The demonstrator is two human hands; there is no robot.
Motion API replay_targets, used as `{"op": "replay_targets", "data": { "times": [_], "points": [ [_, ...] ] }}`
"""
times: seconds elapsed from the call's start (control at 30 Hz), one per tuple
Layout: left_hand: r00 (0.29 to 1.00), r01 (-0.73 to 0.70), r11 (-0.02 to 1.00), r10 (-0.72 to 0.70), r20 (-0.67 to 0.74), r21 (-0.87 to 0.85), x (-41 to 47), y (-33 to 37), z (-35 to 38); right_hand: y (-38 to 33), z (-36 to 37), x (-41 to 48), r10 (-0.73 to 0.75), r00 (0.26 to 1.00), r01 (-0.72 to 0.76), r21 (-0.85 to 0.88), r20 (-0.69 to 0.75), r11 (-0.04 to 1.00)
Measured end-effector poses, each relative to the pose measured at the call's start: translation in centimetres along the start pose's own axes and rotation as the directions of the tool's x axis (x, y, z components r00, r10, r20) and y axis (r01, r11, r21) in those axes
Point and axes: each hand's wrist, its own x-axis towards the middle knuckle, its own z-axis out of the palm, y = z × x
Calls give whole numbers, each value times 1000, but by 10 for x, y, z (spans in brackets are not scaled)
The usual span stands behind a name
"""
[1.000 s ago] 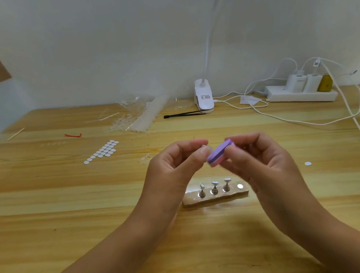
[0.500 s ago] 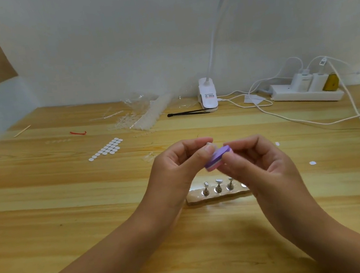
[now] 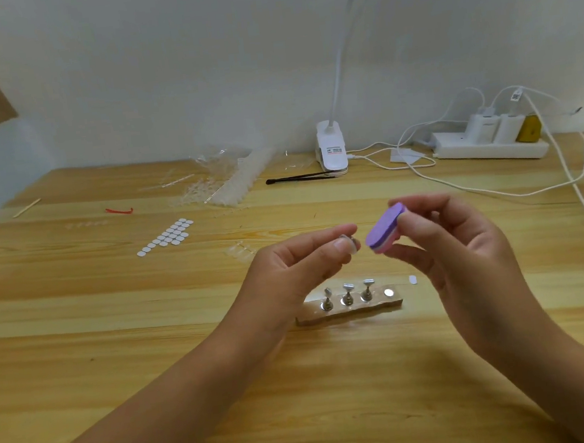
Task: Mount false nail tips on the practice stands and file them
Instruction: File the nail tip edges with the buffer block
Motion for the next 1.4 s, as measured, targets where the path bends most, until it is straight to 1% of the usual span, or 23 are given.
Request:
{"op": "replay_targets", "data": {
  "times": [0.07, 0.13, 0.27, 0.37, 0.4, 0.5, 0.63, 0.73, 0.83, 0.87, 0.97, 1.07, 1.1, 1.2, 1.23, 1.3, 1.37, 1.4],
  "points": [
    [1000, -8, 1000, 8, -2, -3, 1, 1, -1, -1, 5, -3, -14, 997, 19, -65, 77, 998],
    [1000, -21, 1000, 21, 14, 15, 1, 1, -2, -1, 9, -5, -16, 992, 29, -99, 124, 995],
    [997, -22, 997, 16, 77, 68, -1, 3, -4, -1, 9, -6, -23, 996, 34, -141, 80, 989],
    [997, -45, 992, 37, 71, 116, -1, 5, -6, -2, 9, -5, 32, 987, -6, -159, 158, 987],
    [997, -54, 989, 45, 68, 140, -1, 5, -6, -2, 9, -5, 32, 986, -7, -152, 162, 988],
    [994, -87, 976, 72, 80, 198, -1, 6, -4, -2, 8, -4, -8, 996, 20, -121, 93, 992],
    [993, -112, 968, 103, 54, 224, -2, 9, -4, -2, 7, -3, 48, 988, -27, -140, 145, 990],
    [992, -122, 956, 111, 54, 268, -2, 10, -3, -4, 6, -1, 17, 995, -4, -134, 97, 991],
    [992, -128, 956, 121, 42, 263, -3, 9, -2, -4, 6, -1, 73, 983, -44, -173, 167, 984],
    [992, -123, 955, 116, 40, 268, -3, 9, -2, -4, 5, -1, 76, 982, -45, -178, 172, 983],
    [994, -106, 952, 97, 44, 288, -3, 10, -2, -3, 5, 0, 27, 993, -7, -175, 117, 985],
    [993, -116, 955, 116, 15, 272, -2, 10, -3, -2, 6, -1, 58, 983, -20, -213, 173, 977],
    [993, -116, 954, 118, 12, 275, -2, 9, -3, -2, 6, -1, 55, 984, -18, -211, 172, 977],
    [994, -109, 952, 102, 40, 287, -2, 6, -1, -2, 5, 0, -7, 996, 21, -156, 89, 987],
    [994, -109, 956, 99, 47, 274, -2, 5, -1, -1, 5, 0, -9, 996, 22, -151, 83, 988],
    [995, -97, 971, 92, 35, 218, -2, 4, -2, 3, 7, -3, 37, 991, -13, -180, 131, 984],
    [997, -70, 985, 72, -8, 159, 1, 3, -5, 7, 10, -6, 101, 975, -58, -211, 196, 976],
    [998, -61, 989, 64, -25, 134, 2, 3, -6, 9, 11, -6, 113, 973, -71, -207, 200, 976]
  ]
}}
